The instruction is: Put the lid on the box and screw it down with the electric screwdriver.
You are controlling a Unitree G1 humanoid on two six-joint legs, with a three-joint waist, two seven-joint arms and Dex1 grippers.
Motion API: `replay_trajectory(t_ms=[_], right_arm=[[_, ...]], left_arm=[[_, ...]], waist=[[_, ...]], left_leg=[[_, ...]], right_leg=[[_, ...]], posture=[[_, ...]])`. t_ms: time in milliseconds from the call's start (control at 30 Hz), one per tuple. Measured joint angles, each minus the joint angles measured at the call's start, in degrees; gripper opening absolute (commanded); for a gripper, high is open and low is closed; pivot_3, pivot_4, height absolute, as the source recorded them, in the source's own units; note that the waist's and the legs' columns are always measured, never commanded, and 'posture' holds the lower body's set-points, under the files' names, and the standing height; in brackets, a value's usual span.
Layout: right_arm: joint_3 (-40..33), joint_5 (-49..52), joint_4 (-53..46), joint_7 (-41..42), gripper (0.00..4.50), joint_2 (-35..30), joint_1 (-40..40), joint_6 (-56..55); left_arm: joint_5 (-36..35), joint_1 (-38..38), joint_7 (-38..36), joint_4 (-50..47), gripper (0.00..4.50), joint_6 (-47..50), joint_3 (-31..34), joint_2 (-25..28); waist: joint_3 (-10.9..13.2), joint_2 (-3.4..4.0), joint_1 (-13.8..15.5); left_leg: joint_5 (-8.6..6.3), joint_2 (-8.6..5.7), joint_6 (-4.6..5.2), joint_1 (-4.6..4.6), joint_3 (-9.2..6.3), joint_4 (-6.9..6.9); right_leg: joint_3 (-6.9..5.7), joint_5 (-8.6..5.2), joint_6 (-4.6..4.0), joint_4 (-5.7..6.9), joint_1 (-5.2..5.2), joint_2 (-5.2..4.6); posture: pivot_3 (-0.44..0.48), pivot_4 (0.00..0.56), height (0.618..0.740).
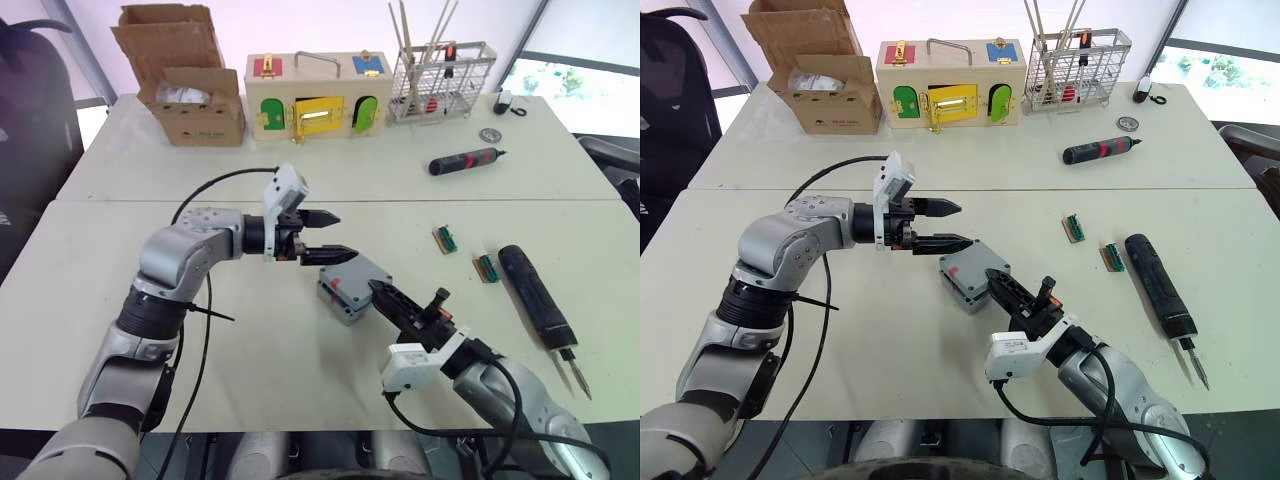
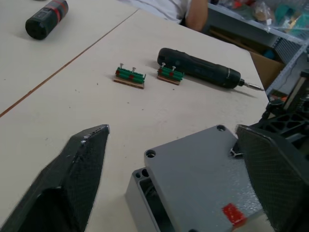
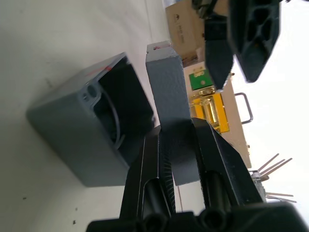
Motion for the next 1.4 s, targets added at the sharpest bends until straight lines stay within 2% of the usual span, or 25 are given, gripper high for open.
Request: replay_trajectory(t_ms=[33,200,233,567,867,1400], right_arm=[[0.0,-0.11,0.39,-0.04,0.14,0.02,-0.07,-0.24],[0.12,-1.25,1.36,-1.37,0.14,1.47,-0.59,-0.44],[0.16,-1.42,1.38,-1.56,0.14,1.56,-0.71,-0.47],[0.86,-3.05,2.57,-2.54,0.14,1.85,-0.7,-1.67],[1.26,-3.98,5.13,-4.6,0.14,1.76,-1.99,-2.84],[1.94,-4.68,5.47,-7.39,0.14,1.71,0.27,-2.84]], left_arm=[[-0.05,0.0,-0.46,0.0,2.56,0.03,0.0,0.01],[-0.24,0.03,-2.28,-0.49,0.13,0.2,-0.04,0.12],[-0.11,0.02,-2.39,-0.49,0.01,-0.05,-0.13,0.11],[4.09,0.04,-5.91,1.61,0.01,-5.05,-4.83,-0.08],[7.08,-0.09,-8.66,5.65,0.01,-8.55,-6.37,-1.55],[11.17,0.01,-12.45,6.07,0.01,-12.32,-9.56,-1.36]], waist=[[0.0,0.0,0.0],[0.0,0.0,0.02],[0.0,0.0,0.03],[0.0,0.0,0.01],[0.0,0.0,0.03],[-0.02,0.0,0.02]], left_leg=[[0.0,0.0,0.0,0.0,0.0,0.0],[0.0,0.0,0.0,0.0,0.0,0.0],[0.0,0.0,0.0,0.0,0.0,0.0],[0.0,0.0,0.01,0.0,0.01,0.0],[0.0,0.0,0.03,-0.01,0.01,0.0],[-0.01,0.0,0.08,0.0,0.01,0.01]], right_leg=[[0.0,0.0,0.0,0.0,0.0,0.0],[0.01,0.0,0.0,0.0,0.0,0.0],[0.01,0.0,0.0,0.0,0.0,0.0],[0.02,0.0,0.0,0.0,0.0,0.02],[0.03,0.0,-0.01,0.01,0.0,0.02],[0.05,-0.01,-0.02,0.05,-0.02,0.02]], posture=[[0.0,0.15,0.694],[0.0,0.15,0.694],[0.0,0.15,0.694],[0.0,0.15,0.694],[0.0,0.15,0.694],[0.0,0.15,0.694]])
